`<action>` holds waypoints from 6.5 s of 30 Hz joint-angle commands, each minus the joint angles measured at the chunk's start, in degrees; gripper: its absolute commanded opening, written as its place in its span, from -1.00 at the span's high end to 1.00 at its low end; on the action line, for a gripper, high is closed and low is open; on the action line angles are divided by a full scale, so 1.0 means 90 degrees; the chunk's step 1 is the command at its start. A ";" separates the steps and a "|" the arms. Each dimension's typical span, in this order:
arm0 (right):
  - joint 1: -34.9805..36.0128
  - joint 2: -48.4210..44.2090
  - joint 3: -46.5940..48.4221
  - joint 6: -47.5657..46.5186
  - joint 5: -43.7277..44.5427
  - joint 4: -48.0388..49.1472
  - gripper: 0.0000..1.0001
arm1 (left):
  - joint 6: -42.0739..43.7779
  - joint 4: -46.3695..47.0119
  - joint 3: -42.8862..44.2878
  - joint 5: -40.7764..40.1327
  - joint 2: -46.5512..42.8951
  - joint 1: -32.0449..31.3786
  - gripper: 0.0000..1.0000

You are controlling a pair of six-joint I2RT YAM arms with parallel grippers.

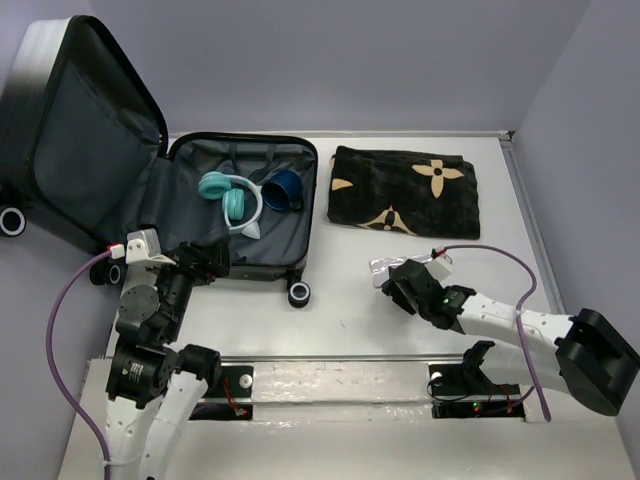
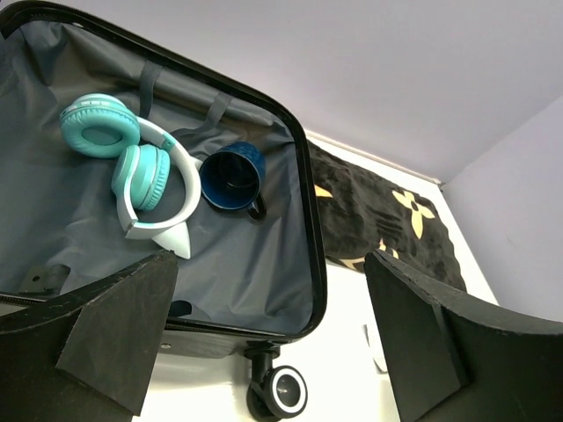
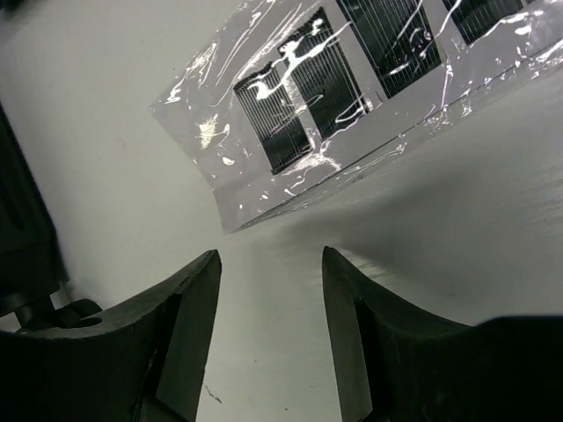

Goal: Pack the luggage

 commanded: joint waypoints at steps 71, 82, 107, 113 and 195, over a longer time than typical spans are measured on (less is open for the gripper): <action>-0.2811 0.4871 0.5074 -0.9235 -0.4853 -0.2394 -0.61 | 0.0169 0.0338 -0.0012 0.0162 0.0034 -0.0044 -0.98; -0.2567 0.4726 0.4079 -0.8426 -0.5021 -0.1749 0.47 | 0.0169 0.0318 -0.0003 0.0104 -0.0044 -0.0044 -0.98; -0.2070 0.2157 0.2438 -0.5984 -0.3966 -0.0850 -0.46 | 0.0169 0.0348 -0.0022 0.0172 -0.0103 -0.0044 -0.98; -0.1278 0.2206 0.2145 -0.5340 -0.3146 -0.1163 -0.53 | 0.0159 0.0348 -0.0022 0.0172 -0.0122 -0.0044 -0.98; -0.6336 0.5786 0.6544 -0.5865 -0.2860 -0.0613 -0.99 | 0.0081 0.1266 0.0095 0.3082 0.2132 -0.0289 -0.98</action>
